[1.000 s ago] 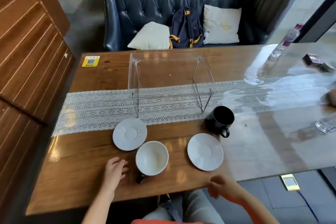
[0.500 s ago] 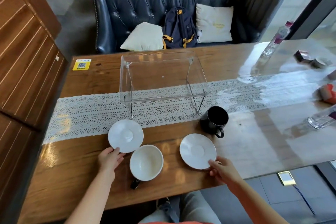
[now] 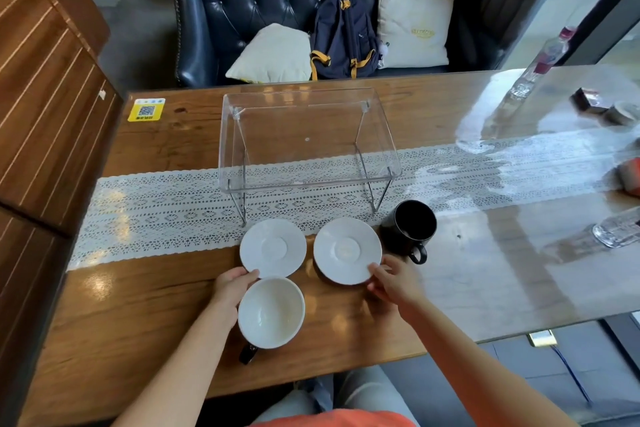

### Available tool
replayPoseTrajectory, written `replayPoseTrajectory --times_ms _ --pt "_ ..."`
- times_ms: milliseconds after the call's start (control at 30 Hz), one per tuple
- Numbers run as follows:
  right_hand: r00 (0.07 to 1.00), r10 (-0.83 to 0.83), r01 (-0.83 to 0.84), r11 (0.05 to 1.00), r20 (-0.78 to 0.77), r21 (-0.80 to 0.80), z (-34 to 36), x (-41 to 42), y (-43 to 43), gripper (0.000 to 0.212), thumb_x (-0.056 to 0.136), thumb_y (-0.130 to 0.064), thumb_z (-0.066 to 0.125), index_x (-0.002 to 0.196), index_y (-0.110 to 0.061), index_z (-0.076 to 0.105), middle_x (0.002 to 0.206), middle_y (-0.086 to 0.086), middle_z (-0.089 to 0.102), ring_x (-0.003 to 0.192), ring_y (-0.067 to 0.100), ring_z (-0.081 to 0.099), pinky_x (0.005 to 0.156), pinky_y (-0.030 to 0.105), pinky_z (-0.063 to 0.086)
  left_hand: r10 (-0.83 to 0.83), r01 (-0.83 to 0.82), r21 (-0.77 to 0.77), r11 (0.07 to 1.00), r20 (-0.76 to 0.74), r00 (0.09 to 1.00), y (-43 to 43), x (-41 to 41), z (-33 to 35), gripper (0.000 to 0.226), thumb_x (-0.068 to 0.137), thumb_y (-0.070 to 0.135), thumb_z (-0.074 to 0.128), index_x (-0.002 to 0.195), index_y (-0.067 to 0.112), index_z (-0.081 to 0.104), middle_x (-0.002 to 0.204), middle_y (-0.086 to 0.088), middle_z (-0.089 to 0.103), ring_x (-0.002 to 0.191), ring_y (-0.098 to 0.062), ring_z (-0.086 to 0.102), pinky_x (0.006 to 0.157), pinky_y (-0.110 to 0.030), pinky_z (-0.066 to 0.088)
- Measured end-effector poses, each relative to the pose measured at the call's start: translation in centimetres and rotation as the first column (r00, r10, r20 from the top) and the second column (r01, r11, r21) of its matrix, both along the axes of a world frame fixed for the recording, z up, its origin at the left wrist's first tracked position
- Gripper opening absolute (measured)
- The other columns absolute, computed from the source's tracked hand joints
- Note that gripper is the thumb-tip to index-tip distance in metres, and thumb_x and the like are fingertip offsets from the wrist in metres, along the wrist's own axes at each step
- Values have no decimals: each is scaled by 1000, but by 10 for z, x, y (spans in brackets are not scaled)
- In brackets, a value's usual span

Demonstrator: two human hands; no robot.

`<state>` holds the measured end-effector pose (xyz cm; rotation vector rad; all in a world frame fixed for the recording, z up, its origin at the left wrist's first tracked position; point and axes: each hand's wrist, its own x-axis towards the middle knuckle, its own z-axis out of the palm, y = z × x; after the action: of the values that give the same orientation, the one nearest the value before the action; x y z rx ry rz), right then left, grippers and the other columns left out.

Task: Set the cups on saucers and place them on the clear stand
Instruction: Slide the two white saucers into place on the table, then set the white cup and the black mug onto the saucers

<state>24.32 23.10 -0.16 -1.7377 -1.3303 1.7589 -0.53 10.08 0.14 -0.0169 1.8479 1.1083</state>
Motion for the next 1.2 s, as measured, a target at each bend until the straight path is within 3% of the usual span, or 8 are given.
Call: replayPoseTrajectory --times_ms 367,500,633,733,800,900,1000,1200 --pt "982 -189 190 975 21 -114 -24 2 5 20 90 -21 60 82 -4 56 68 18 69 46 17 67 43 24 54 -523 502 -204 840 -64 850 21 -19 5 15 80 21 68 76 7 67 75 -5 67 70 -17 61 57 -27 42" --pt "993 62 -52 994 105 -97 -6 12 7 16 90 -17 56 87 -3 62 72 14 74 60 25 73 50 27 56 -606 550 -292 782 -155 780 21 -20 2 40 88 34 52 57 9 51 62 -9 53 61 -24 51 62 -31 35" --pt "760 444 -571 805 475 161 28 35 16 16 85 -16 55 76 -20 67 63 1 72 53 12 69 62 35 58 -738 605 -428 672 -317 596 0 -21 5 43 89 47 45 60 16 49 62 1 54 59 -19 53 57 -30 34" --pt "854 208 -468 707 476 531 54 42 25 11 83 -14 61 85 -25 64 73 -3 71 66 17 68 66 41 56 -656 573 -343 744 -538 530 -20 -12 17 23 85 45 52 98 26 56 95 9 60 83 -9 58 66 -32 48" --pt "879 89 -419 610 468 673 63 41 41 28 79 -19 68 105 -26 60 103 1 67 95 25 63 79 39 51 -619 613 -288 735 -654 436 -31 2 27 42 79 47 59 116 33 45 117 12 51 99 -9 54 72 -33 46" --pt "807 126 -479 711 577 514 53 37 74 91 68 -30 81 143 -20 32 148 12 35 136 33 31 107 47 32 -737 733 -399 551 -645 202 -46 29 32 91 56 69 58 135 38 25 145 14 24 132 -12 29 92 -40 43" --pt "824 188 -433 817 535 381 27 33 82 116 62 -21 86 151 -15 11 153 18 20 140 37 27 113 46 27 -821 753 -565 338 -568 -58 -57 44 22 116 49 72 57 143 35 0 155 7 -13 143 -18 -11 106 -51 30" --pt "912 22 -252 817 409 519 12 41 72 104 54 -12 86 141 -16 30 139 13 35 130 29 39 102 34 35 -707 767 -433 474 -706 38 -55 33 20 107 55 37 75 142 29 13 148 6 17 137 -15 14 95 -44 46"
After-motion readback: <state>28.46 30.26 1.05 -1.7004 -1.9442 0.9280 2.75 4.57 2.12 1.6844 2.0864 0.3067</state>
